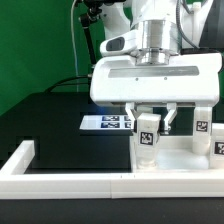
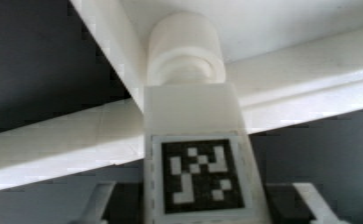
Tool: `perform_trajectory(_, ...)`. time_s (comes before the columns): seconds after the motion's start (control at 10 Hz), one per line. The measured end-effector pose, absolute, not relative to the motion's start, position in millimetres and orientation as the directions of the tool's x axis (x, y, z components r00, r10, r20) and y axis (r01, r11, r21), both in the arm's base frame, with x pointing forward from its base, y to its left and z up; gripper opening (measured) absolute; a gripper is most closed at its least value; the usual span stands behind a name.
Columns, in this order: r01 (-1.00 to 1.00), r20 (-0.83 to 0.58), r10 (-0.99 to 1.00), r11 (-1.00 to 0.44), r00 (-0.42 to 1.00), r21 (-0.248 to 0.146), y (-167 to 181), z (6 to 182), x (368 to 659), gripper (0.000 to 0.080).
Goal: Assemble square table
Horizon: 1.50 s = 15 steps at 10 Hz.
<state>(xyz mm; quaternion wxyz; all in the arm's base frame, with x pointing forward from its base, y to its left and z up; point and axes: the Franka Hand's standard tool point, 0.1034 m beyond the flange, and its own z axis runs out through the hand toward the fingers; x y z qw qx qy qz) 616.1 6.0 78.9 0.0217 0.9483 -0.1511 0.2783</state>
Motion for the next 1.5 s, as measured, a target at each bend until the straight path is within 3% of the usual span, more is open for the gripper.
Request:
perform_trajectory(0.4, -0.297, 0.544, -0.27, -0.954, 0.794, -0.04, 5.6, 78.5, 616.5, 0.0291)
perform_trajectory(0.5, -0.297, 0.544, -0.27, -0.954, 0.794, -0.04, 5.7, 78.5, 616.5, 0.047)
perform_trajectory(0.6, -0.297, 0.544, -0.27, -0.954, 0.794, -0.04, 5.6, 78.5, 616.5, 0.0586)
perform_trajectory(0.7, -0.297, 0.544, -0.27, -0.954, 0.794, -0.04, 5.6, 78.5, 616.5, 0.0586)
perform_trajectory(0.8, -0.297, 0.544, -0.27, -0.954, 0.794, -0.04, 5.6, 78.5, 616.5, 0.0638)
perform_trajectory(1.3, -0.297, 0.544, -0.27, -0.954, 0.794, -0.04, 5.6, 78.4, 616.5, 0.0649)
perform_trajectory(1.5, -0.305, 0.475, -0.294, -0.951, 0.829, -0.057, 10.3, 77.8, 616.5, 0.0649)
